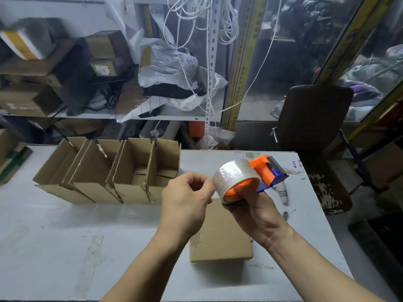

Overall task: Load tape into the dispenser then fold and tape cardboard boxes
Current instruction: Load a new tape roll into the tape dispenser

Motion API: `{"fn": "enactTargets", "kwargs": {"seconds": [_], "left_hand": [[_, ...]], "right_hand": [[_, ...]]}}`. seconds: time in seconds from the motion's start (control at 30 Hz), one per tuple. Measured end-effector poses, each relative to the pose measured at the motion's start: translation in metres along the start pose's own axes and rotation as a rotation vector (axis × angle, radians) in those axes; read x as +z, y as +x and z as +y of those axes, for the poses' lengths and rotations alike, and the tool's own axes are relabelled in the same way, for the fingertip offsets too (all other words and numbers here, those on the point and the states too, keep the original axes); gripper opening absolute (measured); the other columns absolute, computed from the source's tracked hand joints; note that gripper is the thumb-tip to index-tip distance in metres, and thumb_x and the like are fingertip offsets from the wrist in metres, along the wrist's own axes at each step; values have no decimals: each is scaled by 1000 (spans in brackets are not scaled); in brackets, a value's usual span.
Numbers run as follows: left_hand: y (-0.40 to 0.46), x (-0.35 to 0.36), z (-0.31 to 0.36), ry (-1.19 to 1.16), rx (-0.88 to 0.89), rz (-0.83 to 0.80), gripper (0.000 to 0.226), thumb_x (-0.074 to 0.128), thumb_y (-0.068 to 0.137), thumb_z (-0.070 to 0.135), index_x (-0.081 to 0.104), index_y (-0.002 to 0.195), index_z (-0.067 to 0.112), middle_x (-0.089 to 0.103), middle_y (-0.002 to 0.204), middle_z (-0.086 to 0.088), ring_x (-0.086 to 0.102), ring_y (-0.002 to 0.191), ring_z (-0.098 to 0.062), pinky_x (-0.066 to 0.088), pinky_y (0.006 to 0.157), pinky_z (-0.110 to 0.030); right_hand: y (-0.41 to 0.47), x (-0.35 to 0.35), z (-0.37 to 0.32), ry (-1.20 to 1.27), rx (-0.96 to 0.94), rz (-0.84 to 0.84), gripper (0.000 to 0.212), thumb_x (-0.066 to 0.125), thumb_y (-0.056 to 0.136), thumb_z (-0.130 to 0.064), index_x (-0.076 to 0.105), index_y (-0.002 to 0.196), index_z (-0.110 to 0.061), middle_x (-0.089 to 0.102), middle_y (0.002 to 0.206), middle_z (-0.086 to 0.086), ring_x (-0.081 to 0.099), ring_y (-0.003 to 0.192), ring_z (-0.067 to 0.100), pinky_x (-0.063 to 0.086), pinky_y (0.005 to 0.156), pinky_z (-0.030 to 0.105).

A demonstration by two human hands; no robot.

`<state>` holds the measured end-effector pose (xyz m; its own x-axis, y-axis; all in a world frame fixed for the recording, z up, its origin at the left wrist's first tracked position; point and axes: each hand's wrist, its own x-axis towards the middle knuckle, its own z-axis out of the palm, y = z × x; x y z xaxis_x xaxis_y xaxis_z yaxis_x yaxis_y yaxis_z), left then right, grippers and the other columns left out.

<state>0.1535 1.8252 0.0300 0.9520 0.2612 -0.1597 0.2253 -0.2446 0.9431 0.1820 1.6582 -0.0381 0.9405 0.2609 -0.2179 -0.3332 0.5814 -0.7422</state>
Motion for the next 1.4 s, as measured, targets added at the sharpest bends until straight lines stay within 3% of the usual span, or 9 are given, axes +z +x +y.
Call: {"fn": "enactTargets", "kwargs": {"seconds": [0.23,0.4,0.57,0.7,0.83,1.0,1.1,1.27,1.4], "left_hand": [[-1,-4,2,-170,-22,-286,20,66,99,15,69,84,1,61,64,-6,48,57,-16,45,60,-30],[-6,-10,-2,-385,-70,-402,23,63,103,14,66,84,2,56,67,-13,44,61,-22,40,61,-30],[-1,-10,-6,-347,82,-264,11,65,101,11,69,97,1,69,80,-11,68,73,-23,61,71,-31],[-2,-9,-9,-434,11,-244,28,68,96,28,72,104,1,74,96,-14,74,96,-27,65,80,-41],[-6,-1,-7,-450,-34,-209,39,81,80,28,71,101,-4,74,91,-15,73,84,-21,66,78,-39],[-4,2,-12,-536,-112,-228,18,72,96,16,68,97,-1,70,87,-10,69,85,-15,60,72,-27],[-2,13,-24,-471,-111,-143,13,69,100,12,65,94,1,68,84,-8,68,83,-17,59,72,-27],[-5,23,-34,-72,-35,-34,19,68,99,17,60,83,10,72,75,-2,72,73,-18,58,69,-35],[-1,9,-28,-45,-46,-133,18,68,96,9,57,83,4,73,74,-4,74,78,-23,61,83,-47]], "right_hand": [[0,6,-4,-84,-56,63,101,98,53,-60,59,128,-4,61,109,20,57,90,32,48,69,38],[-4,5,-12,-135,-80,-3,69,77,88,-47,54,138,-5,65,116,20,64,96,31,55,73,39],[-5,7,-7,-72,-37,1,75,93,70,-48,67,128,-10,65,116,22,59,97,35,56,73,39],[-5,9,-12,-49,-64,26,101,96,64,-48,53,144,-5,64,129,28,69,98,30,59,77,39],[-3,11,-11,-70,-105,67,64,82,82,-28,58,137,-5,71,121,22,71,102,31,60,78,38],[-6,6,-6,-87,-123,41,32,74,89,-19,73,120,-14,71,120,22,70,106,34,60,84,42],[-1,-3,5,-28,-127,110,32,69,82,-5,76,113,-11,72,112,21,71,104,36,60,87,46],[4,-4,16,-126,-228,247,35,64,74,-1,66,108,-6,73,82,4,71,76,18,55,61,30],[5,-7,11,-221,-266,243,34,63,81,-5,65,115,-5,73,90,7,72,85,23,57,68,35]]}}
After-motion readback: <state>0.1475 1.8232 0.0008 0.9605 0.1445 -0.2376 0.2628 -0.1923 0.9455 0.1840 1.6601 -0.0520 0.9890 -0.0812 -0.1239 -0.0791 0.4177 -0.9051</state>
